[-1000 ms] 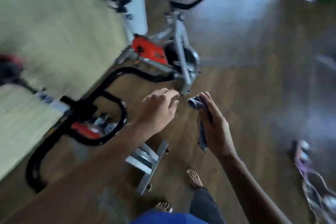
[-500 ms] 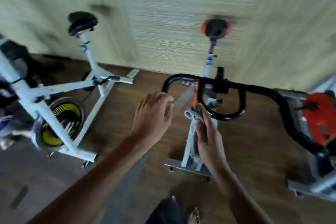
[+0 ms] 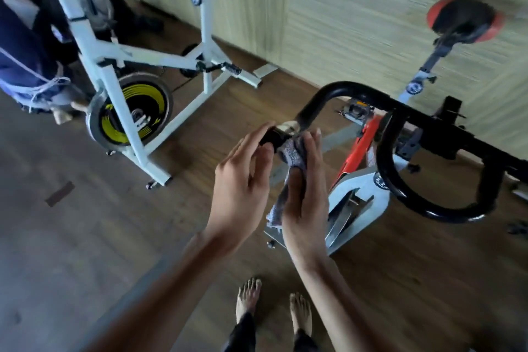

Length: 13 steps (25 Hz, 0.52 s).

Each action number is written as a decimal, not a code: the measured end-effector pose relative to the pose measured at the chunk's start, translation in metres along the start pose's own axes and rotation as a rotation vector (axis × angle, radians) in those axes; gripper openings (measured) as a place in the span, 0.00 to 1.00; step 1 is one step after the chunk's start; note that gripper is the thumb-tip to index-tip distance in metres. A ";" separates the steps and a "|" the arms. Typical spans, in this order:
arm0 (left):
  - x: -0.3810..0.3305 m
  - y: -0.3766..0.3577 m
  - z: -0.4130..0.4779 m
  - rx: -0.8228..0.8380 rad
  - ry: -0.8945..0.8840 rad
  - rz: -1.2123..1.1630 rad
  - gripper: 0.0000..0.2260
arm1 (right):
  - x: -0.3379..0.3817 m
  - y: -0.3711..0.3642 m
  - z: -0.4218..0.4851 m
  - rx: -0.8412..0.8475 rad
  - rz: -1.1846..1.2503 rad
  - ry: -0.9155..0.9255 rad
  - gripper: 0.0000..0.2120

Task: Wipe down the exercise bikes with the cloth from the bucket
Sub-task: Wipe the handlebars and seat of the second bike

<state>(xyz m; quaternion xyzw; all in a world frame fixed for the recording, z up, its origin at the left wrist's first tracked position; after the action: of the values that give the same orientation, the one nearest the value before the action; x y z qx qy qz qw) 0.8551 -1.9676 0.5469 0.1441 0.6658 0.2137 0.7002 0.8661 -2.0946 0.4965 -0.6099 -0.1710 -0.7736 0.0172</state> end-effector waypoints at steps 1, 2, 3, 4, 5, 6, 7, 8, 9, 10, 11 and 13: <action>0.002 0.000 -0.001 -0.034 0.010 -0.036 0.15 | -0.001 -0.002 0.003 0.012 0.014 0.026 0.24; 0.002 -0.002 -0.002 -0.060 0.019 -0.081 0.15 | 0.000 -0.003 0.007 0.014 0.003 0.068 0.22; 0.002 -0.002 -0.004 -0.081 0.028 -0.120 0.15 | 0.002 -0.005 0.010 0.021 -0.013 0.113 0.21; 0.000 -0.003 -0.005 -0.101 0.034 -0.149 0.14 | 0.004 -0.007 0.015 0.035 -0.020 0.162 0.21; 0.000 -0.004 -0.005 -0.116 0.046 -0.173 0.14 | 0.007 -0.010 0.019 0.042 -0.022 0.213 0.22; 0.000 -0.006 -0.006 -0.128 0.060 -0.191 0.14 | 0.009 -0.012 0.023 0.031 -0.027 0.269 0.23; 0.001 -0.007 -0.005 -0.140 0.071 -0.195 0.14 | 0.012 -0.014 0.026 0.003 -0.045 0.324 0.23; 0.002 -0.009 -0.005 -0.149 0.070 -0.194 0.14 | 0.013 -0.016 0.030 -0.039 -0.064 0.369 0.23; 0.004 -0.010 -0.005 -0.162 0.065 -0.192 0.14 | 0.012 -0.017 0.033 -0.085 -0.077 0.409 0.22; 0.005 -0.011 -0.005 -0.174 0.068 -0.194 0.14 | 0.008 -0.018 0.036 -0.121 -0.087 0.445 0.21; 0.007 -0.011 -0.005 -0.190 0.075 -0.191 0.14 | 0.002 -0.019 0.040 -0.136 -0.095 0.481 0.21; 0.008 -0.012 -0.006 -0.221 0.072 -0.188 0.15 | -0.012 -0.020 0.047 -0.114 -0.120 0.534 0.19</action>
<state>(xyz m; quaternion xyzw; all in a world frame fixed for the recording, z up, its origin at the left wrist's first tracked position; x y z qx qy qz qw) 0.8505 -1.9744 0.5339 -0.0045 0.6736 0.2244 0.7042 0.9089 -2.0643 0.4896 -0.3730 -0.1522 -0.9151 -0.0186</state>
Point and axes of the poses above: each hand's wrist, its own z-axis towards the middle knuckle, its own y-axis out of the back of the hand, x = y × z, the point moved 8 cm from there along z, towards the middle knuckle, and after that the axes turned 15 degrees about x, right-handed, at the moved point
